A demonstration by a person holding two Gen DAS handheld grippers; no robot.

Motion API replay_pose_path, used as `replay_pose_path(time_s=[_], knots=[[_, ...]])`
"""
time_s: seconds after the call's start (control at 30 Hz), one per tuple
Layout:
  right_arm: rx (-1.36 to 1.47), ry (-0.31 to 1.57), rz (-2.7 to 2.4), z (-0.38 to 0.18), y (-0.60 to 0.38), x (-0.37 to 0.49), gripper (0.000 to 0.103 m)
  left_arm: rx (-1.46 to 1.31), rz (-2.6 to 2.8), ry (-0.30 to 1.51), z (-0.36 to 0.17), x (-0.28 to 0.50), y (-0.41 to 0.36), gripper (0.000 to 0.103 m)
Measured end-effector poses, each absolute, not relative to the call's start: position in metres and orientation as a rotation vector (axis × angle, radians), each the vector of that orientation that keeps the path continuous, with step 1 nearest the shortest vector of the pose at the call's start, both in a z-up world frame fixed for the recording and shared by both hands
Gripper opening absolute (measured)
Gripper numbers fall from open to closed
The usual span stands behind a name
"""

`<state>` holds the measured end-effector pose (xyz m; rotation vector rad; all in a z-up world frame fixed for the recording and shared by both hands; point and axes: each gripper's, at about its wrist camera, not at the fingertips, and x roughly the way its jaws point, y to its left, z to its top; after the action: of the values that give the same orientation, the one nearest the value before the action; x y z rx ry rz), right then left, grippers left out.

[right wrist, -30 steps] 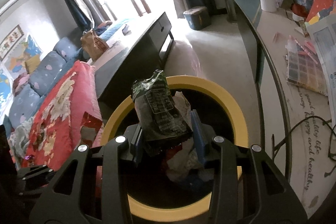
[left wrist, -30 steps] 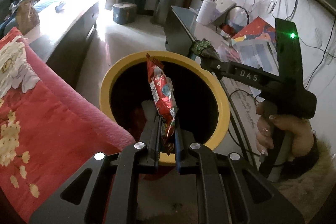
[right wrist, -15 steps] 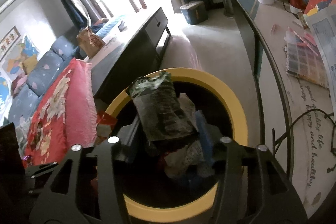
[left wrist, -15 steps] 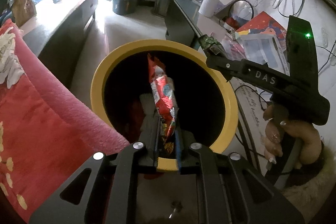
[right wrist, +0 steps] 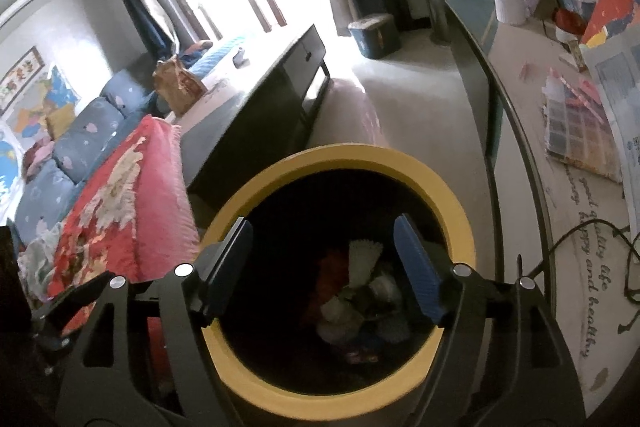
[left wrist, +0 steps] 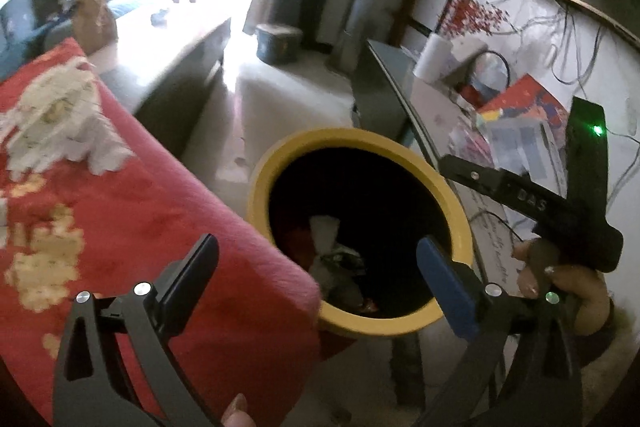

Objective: Collect trash
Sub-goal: 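Move both open tools back over the bedspread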

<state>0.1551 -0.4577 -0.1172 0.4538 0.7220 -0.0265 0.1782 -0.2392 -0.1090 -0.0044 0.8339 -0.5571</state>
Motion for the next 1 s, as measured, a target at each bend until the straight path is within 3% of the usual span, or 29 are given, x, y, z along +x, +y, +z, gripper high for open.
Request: replay_pose_path(time_s=[0.37, 1.0], knots=[[0.383, 0.66, 0.068, -0.082, -0.417, 0.152, 0.074, -0.034, -0.426, 0.701, -0.07, 0.164, -0.182, 0.096], [0.253, 0.63, 0.28, -0.044, -0.33, 0.146, 0.076, -0.069, -0.218, 0.558, -0.033, 0.127, -0.093, 0.096]])
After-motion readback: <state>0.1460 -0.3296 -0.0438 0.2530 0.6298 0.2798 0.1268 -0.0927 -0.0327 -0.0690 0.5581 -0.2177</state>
